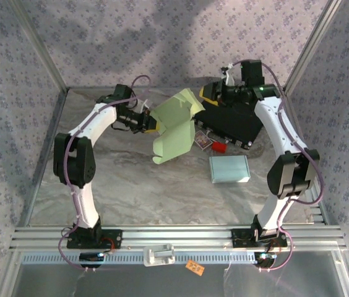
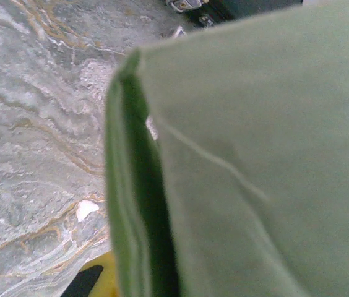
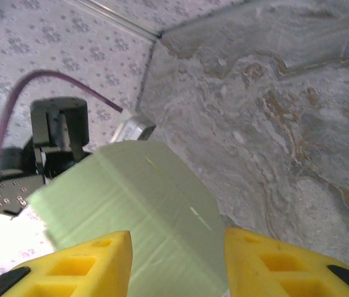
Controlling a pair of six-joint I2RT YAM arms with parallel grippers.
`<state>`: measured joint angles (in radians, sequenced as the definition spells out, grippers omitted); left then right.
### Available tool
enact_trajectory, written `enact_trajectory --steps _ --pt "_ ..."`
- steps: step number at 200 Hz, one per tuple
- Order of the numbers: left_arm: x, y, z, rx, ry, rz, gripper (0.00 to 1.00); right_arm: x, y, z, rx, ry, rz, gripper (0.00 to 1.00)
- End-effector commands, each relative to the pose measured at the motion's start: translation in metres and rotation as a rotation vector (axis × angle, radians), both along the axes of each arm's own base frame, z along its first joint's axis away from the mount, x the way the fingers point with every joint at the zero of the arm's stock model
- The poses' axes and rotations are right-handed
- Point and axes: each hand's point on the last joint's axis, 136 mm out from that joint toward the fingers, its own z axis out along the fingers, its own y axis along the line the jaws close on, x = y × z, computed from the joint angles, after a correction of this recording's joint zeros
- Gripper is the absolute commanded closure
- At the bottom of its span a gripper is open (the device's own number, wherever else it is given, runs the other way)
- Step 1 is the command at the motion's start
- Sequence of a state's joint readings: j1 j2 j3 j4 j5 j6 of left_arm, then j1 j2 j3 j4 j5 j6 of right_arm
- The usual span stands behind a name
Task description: Fold the paper box
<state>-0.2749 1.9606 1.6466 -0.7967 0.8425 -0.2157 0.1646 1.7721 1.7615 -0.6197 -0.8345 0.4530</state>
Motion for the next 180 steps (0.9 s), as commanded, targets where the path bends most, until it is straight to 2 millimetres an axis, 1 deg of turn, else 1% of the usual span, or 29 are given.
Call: enact_trajectory --steps 1,17,29,42,82,106,108,145,180 --pt "-0.010 -0.004 0.006 -0.049 0.026 -0.075 1.00 -0.005 -0.003 -0.004 0.005 -0.021 0.055 0.56" --pt "-0.011 -0.003 0.002 -0.044 0.037 -0.076 1.00 -0.004 0.000 0.004 0.042 -0.047 0.070 0.56" --pt "-0.012 -0.004 0.001 -0.048 0.048 -0.076 1.00 -0.006 0.005 0.004 0.045 -0.051 0.083 0.56" --pt "-0.013 -0.005 0.000 -0.053 0.055 -0.079 1.00 -0.008 0.009 0.001 0.041 -0.043 0.097 0.56" --pt "-0.015 -0.004 0.001 -0.052 0.060 -0.082 1.00 -0.011 0.012 -0.017 0.019 -0.018 0.107 0.55" --pt "-0.016 -0.004 0.000 -0.049 0.067 -0.080 1.00 -0.013 0.019 -0.016 0.006 -0.038 0.128 0.55" --pt "-0.017 -0.004 -0.001 -0.048 0.068 -0.080 1.00 -0.016 0.019 -0.019 0.003 -0.020 0.129 0.55" --pt "-0.018 -0.004 -0.001 -0.043 0.070 -0.082 1.00 -0.024 0.028 -0.023 -0.041 -0.030 0.160 0.55" --pt "-0.020 -0.005 -0.001 -0.037 0.073 -0.084 1.00 -0.027 0.034 -0.025 -0.078 -0.048 0.169 0.56"
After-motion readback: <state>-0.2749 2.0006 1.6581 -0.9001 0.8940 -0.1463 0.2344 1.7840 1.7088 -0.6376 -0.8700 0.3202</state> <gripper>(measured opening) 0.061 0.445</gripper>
